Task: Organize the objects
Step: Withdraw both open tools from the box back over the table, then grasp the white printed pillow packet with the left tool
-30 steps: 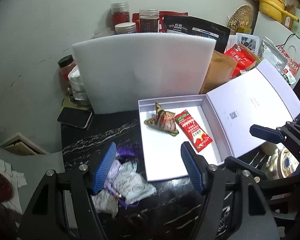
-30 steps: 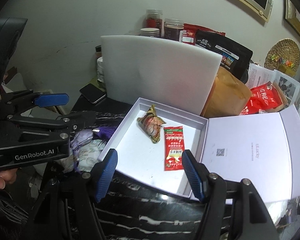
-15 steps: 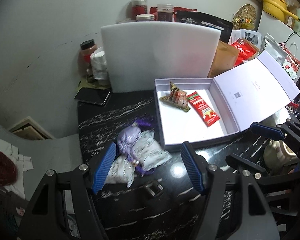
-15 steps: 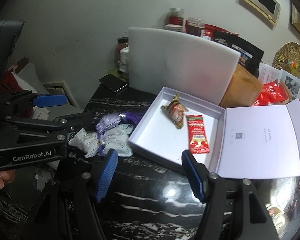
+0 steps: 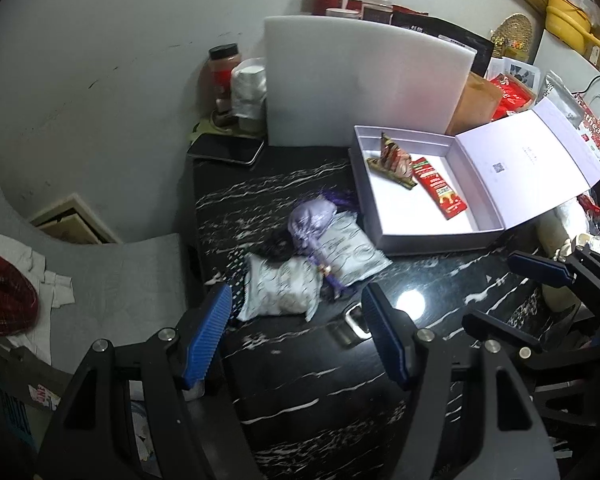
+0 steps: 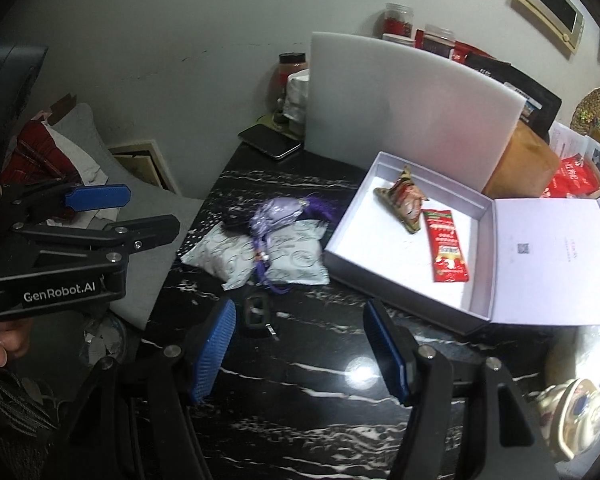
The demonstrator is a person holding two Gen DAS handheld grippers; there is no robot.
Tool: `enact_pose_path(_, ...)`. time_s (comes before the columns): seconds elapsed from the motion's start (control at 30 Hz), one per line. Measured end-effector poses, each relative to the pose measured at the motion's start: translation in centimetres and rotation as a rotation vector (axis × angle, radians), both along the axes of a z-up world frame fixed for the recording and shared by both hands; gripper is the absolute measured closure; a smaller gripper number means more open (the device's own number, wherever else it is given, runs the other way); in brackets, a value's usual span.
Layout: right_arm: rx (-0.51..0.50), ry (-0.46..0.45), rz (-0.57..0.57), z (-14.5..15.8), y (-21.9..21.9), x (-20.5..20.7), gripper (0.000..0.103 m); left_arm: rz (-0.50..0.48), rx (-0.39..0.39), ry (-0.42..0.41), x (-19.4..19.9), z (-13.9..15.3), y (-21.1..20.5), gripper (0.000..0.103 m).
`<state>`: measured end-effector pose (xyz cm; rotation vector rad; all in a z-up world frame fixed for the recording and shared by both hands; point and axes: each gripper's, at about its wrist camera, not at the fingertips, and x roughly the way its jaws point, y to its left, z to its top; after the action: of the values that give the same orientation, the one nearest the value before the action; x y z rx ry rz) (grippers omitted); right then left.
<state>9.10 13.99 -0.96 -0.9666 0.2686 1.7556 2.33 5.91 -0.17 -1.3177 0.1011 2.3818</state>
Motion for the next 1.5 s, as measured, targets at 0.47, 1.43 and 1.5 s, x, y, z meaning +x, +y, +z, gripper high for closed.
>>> enact_pose_path(0.47, -0.102, 0.036, 0.017, -4.8, 1.6, -1.3, 0.036, -0.011, 0.041, -0.041, -1.2, -4.1, -1.8, 0.033)
enact_pose_path(1.43, -0.286, 0.055, 0.079, -12.3, 8.9, -0.5, 0.047, -0.058, 0.024, -0.188, -7.9, -14.9, 3.2, 0.03)
enact_pose_path(1.5, -0.291, 0.06, 0.09, -12.5, 9.0, -0.5, 0.056, -0.066, 0.014, -0.189, -8.1, -15.3, 3.4, 0.03)
